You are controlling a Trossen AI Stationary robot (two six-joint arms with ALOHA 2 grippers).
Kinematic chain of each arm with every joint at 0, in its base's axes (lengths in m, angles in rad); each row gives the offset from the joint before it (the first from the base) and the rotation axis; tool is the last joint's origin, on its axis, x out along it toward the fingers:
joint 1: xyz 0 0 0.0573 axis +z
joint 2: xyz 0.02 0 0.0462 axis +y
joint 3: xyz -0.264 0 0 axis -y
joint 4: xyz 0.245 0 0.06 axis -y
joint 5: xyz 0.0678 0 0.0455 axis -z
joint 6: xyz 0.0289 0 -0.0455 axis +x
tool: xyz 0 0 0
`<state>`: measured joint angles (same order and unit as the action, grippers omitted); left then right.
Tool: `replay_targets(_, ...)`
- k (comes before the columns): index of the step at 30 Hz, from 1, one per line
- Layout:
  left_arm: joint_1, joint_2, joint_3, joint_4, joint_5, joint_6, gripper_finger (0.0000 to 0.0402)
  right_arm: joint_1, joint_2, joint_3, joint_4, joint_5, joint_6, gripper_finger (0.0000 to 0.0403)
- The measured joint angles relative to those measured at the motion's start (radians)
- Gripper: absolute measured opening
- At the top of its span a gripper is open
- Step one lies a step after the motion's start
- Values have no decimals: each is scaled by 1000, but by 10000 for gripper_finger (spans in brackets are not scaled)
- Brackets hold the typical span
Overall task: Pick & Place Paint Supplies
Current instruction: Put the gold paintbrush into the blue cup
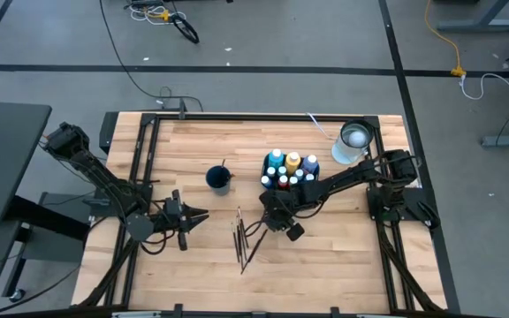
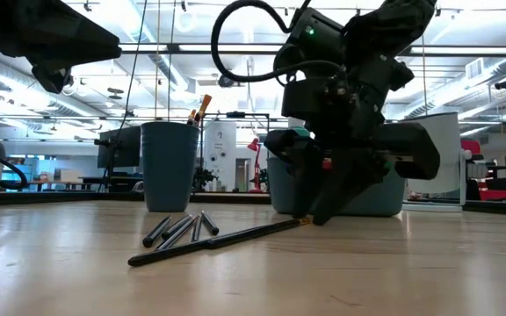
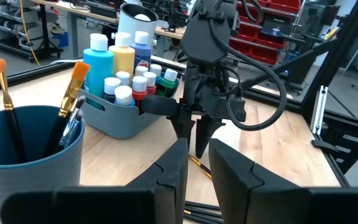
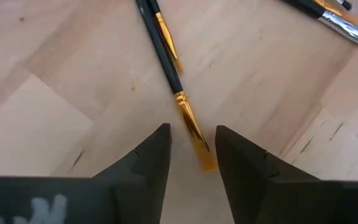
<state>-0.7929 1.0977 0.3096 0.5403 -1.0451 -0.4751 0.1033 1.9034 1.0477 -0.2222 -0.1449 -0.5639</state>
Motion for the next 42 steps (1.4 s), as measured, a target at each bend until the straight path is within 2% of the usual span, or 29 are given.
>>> replay_targets(6,0,0,0,-1,3,0,72,-15,-2,2,-53,-19,-8,78)
replay_targets(14,0,0,0,-1,3,0,72,-18,-3,0,-64,-10,-103,8)
replay_targets(20,0,0,0,-6,3,1,72,-11,-12,-1,-58,-35,-113,5)
replay_targets(24,0,0,0,-5,3,0,72,10,-29,8,-78,-5,-135,2)
replay_targets(33,1,0,-1,11,3,0,72,81,-56,161,-191,71,-192,1)
replay_targets(42,8,0,-1,35,35,-9,72,173,-59,304,-228,267,-369,0)
